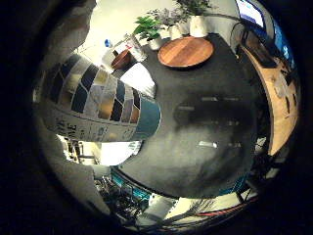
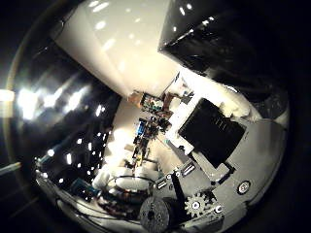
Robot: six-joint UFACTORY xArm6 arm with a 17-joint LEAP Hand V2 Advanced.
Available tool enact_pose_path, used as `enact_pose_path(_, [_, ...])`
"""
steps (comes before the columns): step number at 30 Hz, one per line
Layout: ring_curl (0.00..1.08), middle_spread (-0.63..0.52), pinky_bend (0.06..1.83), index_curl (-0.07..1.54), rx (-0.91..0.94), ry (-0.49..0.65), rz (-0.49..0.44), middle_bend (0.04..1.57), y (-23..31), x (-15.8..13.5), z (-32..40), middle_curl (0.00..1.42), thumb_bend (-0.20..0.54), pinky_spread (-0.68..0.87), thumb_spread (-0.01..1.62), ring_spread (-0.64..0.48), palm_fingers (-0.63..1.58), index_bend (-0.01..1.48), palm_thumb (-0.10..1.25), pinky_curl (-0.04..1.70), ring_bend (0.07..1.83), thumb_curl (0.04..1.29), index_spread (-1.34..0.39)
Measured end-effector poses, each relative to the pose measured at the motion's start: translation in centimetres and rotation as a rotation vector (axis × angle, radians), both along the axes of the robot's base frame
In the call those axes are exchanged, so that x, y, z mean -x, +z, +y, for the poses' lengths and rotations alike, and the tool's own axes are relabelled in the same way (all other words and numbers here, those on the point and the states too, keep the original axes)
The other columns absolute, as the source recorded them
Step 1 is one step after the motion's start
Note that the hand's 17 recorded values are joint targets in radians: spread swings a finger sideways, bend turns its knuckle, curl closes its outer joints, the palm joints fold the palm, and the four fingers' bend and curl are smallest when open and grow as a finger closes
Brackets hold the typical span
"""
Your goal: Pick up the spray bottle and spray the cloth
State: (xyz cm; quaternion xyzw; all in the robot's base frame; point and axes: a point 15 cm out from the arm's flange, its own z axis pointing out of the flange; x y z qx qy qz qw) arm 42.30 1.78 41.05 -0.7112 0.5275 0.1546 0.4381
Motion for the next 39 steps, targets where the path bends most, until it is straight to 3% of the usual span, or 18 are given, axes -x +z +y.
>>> enact_pose_path(7, [0.9,-0.17,0.99,0.83,-0.019,0.098,0.061,1.28,3.1,4.2,4.2,0.9,-0.015,-0.22,0.95,-0.26,1.09,1.15,1.04,1.55,1.31,0.73,-0.25])
enact_pose_path(17, [0.91,-0.17,0.99,0.82,0.016,0.063,0.197,1.29,4.7,7.3,6.2,0.88,-0.015,-0.21,0.93,-0.26,1.09,1.16,1.05,1.58,1.31,0.75,-0.25])
enact_pose_path(27, [0.91,-0.17,1.0,0.81,0.188,-0.048,0.326,1.29,4.6,7.6,4.9,0.87,-0.015,-0.2,0.94,-0.26,1.1,1.16,1.04,1.58,1.31,0.76,-0.25])
enact_pose_path(39, [0.9,-0.17,1.02,0.81,0.265,-0.054,0.46,1.3,3.5,6.1,6.6,0.86,-0.014,-0.19,0.97,-0.25,1.1,1.15,1.02,1.56,1.32,0.76,-0.25])
